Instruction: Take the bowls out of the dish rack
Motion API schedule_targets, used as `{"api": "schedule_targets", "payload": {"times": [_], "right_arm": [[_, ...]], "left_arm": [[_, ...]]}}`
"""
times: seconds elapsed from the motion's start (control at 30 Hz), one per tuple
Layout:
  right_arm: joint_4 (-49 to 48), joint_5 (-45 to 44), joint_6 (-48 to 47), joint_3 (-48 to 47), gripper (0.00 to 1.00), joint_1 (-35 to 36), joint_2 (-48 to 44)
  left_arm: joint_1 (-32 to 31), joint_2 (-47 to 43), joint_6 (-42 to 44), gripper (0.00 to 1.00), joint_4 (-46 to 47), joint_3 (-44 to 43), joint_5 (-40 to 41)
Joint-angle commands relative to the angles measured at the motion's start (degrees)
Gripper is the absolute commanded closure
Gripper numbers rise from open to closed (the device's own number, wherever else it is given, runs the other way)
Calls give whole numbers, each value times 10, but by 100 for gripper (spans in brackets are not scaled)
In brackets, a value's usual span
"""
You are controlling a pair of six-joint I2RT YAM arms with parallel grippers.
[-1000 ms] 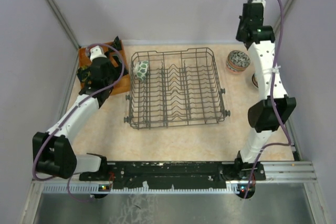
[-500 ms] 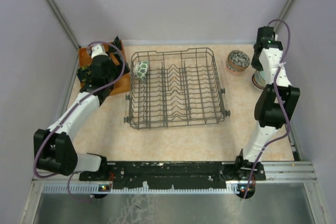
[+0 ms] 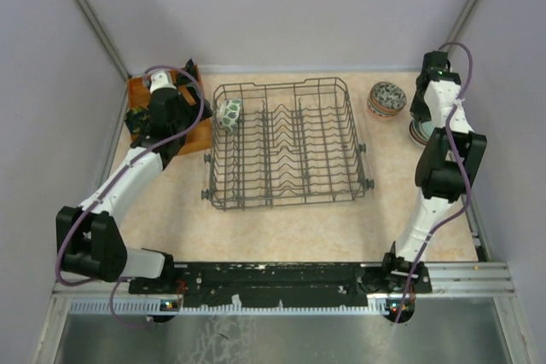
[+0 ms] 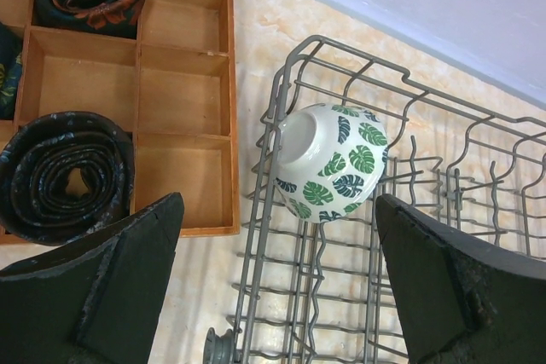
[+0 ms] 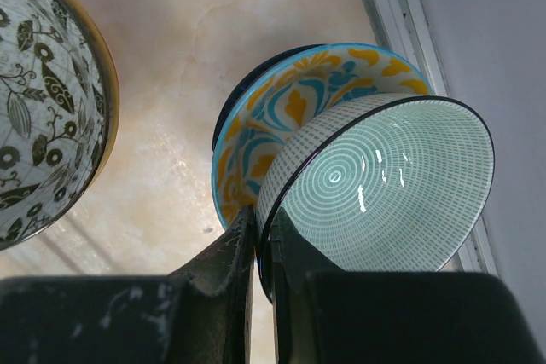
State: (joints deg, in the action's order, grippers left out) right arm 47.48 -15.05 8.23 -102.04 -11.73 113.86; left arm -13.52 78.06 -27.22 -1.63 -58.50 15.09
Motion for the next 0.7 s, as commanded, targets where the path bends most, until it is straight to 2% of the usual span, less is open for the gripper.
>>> {"api": "schedule_targets", "payload": {"times": [0.0,0.3,0.5,0.67], "right_arm": [[-28,17,-14,-30,100,-13,5],[-32,41,-11,-41,100,-22,23],[-23,41,-11,-55,87,-22,31],[-23,39,-9,-59,70,-22,23]], "left_arm": [[-4,5,-3,1,3,-20,-7],[-5,7,-3,1,1,-23,-4],[-5,9,-4,1,1,-22,-4],[-6,9,-4,1,2,-21,-4]]}}
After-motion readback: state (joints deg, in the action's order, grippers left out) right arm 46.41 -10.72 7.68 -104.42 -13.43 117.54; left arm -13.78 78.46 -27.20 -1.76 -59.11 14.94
